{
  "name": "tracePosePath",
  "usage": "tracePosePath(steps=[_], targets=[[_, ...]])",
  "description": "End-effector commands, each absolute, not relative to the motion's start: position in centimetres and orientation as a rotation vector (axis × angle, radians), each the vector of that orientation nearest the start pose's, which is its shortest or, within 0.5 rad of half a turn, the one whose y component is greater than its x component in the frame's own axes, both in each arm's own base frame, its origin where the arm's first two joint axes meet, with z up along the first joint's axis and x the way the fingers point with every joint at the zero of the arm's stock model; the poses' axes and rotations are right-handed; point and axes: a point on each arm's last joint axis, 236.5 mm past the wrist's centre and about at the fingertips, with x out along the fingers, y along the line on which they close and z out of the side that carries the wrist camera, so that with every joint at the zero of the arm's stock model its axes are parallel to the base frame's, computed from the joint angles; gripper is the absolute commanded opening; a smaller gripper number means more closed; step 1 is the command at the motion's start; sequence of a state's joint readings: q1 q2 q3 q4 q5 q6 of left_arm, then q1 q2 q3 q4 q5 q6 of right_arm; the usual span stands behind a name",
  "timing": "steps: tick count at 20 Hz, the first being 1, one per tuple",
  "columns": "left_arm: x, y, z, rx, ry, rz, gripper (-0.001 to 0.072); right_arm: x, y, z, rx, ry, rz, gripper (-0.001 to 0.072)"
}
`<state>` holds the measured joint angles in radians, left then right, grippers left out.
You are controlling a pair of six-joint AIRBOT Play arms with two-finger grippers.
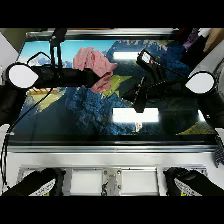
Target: Fold the clothes and pants, and hang the long-sleeved shirts on hangers.
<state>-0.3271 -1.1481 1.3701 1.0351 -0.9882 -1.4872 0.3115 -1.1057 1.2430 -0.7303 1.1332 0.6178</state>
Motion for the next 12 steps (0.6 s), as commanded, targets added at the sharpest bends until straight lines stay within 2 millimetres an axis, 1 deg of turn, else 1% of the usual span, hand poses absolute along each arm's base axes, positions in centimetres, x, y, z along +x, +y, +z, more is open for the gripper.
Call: tracePosePath(steps=[1, 3, 4, 5, 6, 8, 10, 12], targets=[[43.6, -21.4, 19.3, -0.178, 0.673, -0.549, 0.0712, 31.7, 27.0, 18.1, -0.254, 0.563, 1.173, 0.0023], [48.0, -19.4, 17.1, -0.186, 0.691, -0.476, 0.0712, 31.8, 27.0, 18.1, -0.254, 0.564, 1.173, 0.0023], [50.1, -18.6, 15.5, -0.195, 0.713, -0.449, 0.0712, 31.8, 27.0, 18.1, -0.254, 0.564, 1.173, 0.0022], [52.3, -17.9, 13.5, -0.203, 0.742, -0.425, 0.0712, 31.8, 27.0, 18.1, -0.254, 0.564, 1.173, 0.0023], [54.2, -17.6, 10.9, -0.208, 0.782, -0.409, 0.0712, 31.8, 27.0, 18.1, -0.254, 0.564, 1.173, 0.0022], [57.3, -17.9, 5.4, -0.211, 0.859, -0.397, 0.0712, 31.8, 27.0, 18.1, -0.254, 0.564, 1.173, 0.0022], [59.9, -18.4, -0.2, -0.219, 0.919, -0.385, 0.0712, 31.8, 27.0, 18.1, -0.254, 0.564, 1.173, 0.0023], [61.8, -19.0, -4.7, -0.248, 0.960, -0.367, 0.0712, 31.8, 27.0, 18.1, -0.254, 0.564, 1.173, 0.0023]])
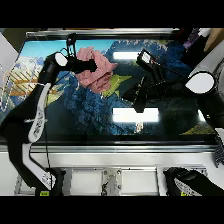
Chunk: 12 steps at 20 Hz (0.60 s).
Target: Fold the clothes and pants, and hang the long-sleeved shirts on hangers.
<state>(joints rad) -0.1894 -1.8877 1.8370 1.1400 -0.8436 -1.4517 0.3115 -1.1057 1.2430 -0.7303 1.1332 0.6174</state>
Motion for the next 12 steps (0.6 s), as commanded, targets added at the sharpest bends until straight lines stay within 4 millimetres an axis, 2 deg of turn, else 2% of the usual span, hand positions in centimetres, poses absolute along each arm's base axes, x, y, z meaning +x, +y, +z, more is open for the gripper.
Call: tracePosePath(steps=[1, 4, 6, 8, 9, 10, 11, 12], targets=[[62.5, -19.0, -6.4, -0.255, 0.973, -0.355, 0.0712, 31.8, 27.0, 18.1, -0.254, 0.564, 1.173, 0.0022], [63.2, -19.2, -9.6, -0.268, 0.977, -0.329, 0.0712, 31.8, 27.0, 18.1, -0.254, 0.564, 1.173, 0.0023], [62.6, -19.7, -10.9, -0.265, 0.988, -0.326, 0.0712, 31.8, 27.0, 18.1, -0.254, 0.564, 1.173, 0.0022], [62.0, -20.5, -11.4, -0.257, 1.006, -0.338, 0.0712, 31.8, 27.0, 18.1, -0.254, 0.564, 1.173, 0.0023], [61.9, -21.0, -11.2, -0.254, 1.003, -0.346, 0.0642, 31.8, 27.0, 18.1, -0.254, 0.564, 1.173, 0.0023], [61.9, -21.1, -10.9, -0.252, 1.008, -0.352, 0.0428, 31.8, 27.0, 18.1, -0.254, 0.564, 1.173, 0.0023], [61.7, -21.5, -10.5, -0.247, 1.018, -0.365, 0.0179, 31.8, 27.0, 18.1, -0.254, 0.564, 1.173, 0.0023], [61.2, -21.9, -9.9, -0.238, 1.038, -0.381, 0.0020, 31.8, 27.0, 18.1, -0.254, 0.564, 1.173, 0.0022]])
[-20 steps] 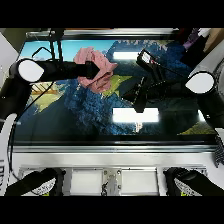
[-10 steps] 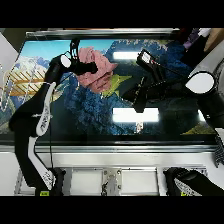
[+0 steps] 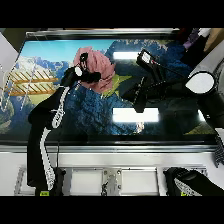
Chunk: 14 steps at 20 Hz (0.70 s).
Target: Fold the clothes and pants, and hang the long-sleeved shirts on hangers.
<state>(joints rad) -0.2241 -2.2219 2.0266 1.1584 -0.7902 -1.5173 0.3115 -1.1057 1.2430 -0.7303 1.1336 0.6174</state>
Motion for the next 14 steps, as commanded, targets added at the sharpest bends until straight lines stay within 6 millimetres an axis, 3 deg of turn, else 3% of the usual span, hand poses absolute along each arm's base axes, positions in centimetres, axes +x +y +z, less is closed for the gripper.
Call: tracePosePath(steps=[1, 2, 4, 8, 11, 14], targets=[[60.6, -21.9, -9.0, -0.235, 1.055, -0.392, 0.0020, 31.8, 27.0, 18.1, -0.254, 0.564, 1.173, 0.0022], [60.2, -21.7, -7.5, -0.231, 1.055, -0.398, 0.0019, 31.8, 27.0, 18.1, -0.254, 0.565, 1.172, 0.0023], [59.8, -20.7, -2.7, -0.236, 1.001, -0.397, 0.0019, 31.8, 27.0, 18.0, -0.253, 0.566, 1.172, 0.0022], [58.0, -17.3, 9.5, -0.249, 0.828, -0.383, 0.0019, 31.8, 27.0, 18.0, -0.253, 0.566, 1.172, 0.0023], [54.3, -16.3, 16.8, -0.234, 0.729, -0.399, 0.0019, 31.9, 27.0, 17.8, -0.252, 0.572, 1.173, 0.0023], [49.0, -17.0, 20.6, -0.213, 0.710, -0.442, 0.0019, 31.9, 27.0, 17.8, -0.251, 0.572, 1.173, 0.0023]])
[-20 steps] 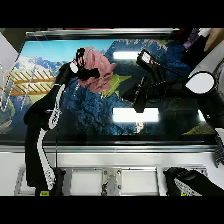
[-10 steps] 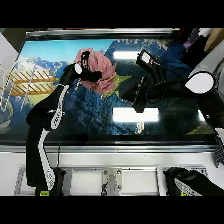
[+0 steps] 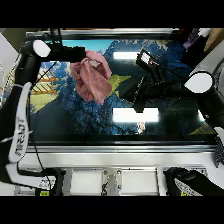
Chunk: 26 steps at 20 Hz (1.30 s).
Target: Fold the clothes and pants, and hang the long-sleeved shirts on hangers.
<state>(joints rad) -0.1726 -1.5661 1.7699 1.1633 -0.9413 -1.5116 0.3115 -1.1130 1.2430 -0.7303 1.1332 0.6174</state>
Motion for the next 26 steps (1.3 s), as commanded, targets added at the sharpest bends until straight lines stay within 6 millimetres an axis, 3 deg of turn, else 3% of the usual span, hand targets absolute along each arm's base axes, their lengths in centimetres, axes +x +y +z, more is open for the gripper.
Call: tracePosePath(steps=[1, 7, 11, 13, 15, 18, 21, 23, 26], targets=[[47.3, -17.3, 21.3, -0.207, 0.706, -0.455, 0.0019, 31.9, 27.0, 17.8, -0.252, 0.572, 1.173, 0.0023], [39.0, -17.9, 22.7, -0.179, 0.726, -0.517, 0.0019, 32.0, 27.0, 17.8, -0.251, 0.571, 1.171, 0.0023], [34.5, -18.5, 24.9, -0.184, 0.672, -0.563, 0.0020, 31.0, 28.5, 19.4, -0.142, 0.548, 1.231, 0.0023], [32.4, -19.6, 26.2, -0.201, 0.654, -0.600, 0.0019, 30.3, 28.4, 19.3, -0.160, 0.558, 1.255, 0.0022], [29.8, -21.5, 28.2, -0.223, 0.619, -0.675, 0.0020, 32.1, 26.0, 19.8, -0.141, 0.584, 1.127, 0.0021], [24.6, -26.0, 31.6, -0.268, 0.558, -0.866, 0.0020, 36.4, 18.5, 23.3, -0.088, 0.510, 0.796, 0.0021], [20.9, -28.9, 32.7, -0.285, 0.557, -0.987, 0.0019, 37.7, 12.1, 26.9, -0.001, 0.425, 0.575, 0.0021], [20.8, -30.4, 30.5, -0.266, 0.646, -1.001, 0.0019, 37.8, 9.5, 27.8, 0.035, 0.408, 0.499, 0.0021], [23.3, -32.3, 24.3, -0.212, 0.832, -0.954, 0.0020, 37.9, 8.3, 27.7, 0.063, 0.418, 0.466, 0.0021]])
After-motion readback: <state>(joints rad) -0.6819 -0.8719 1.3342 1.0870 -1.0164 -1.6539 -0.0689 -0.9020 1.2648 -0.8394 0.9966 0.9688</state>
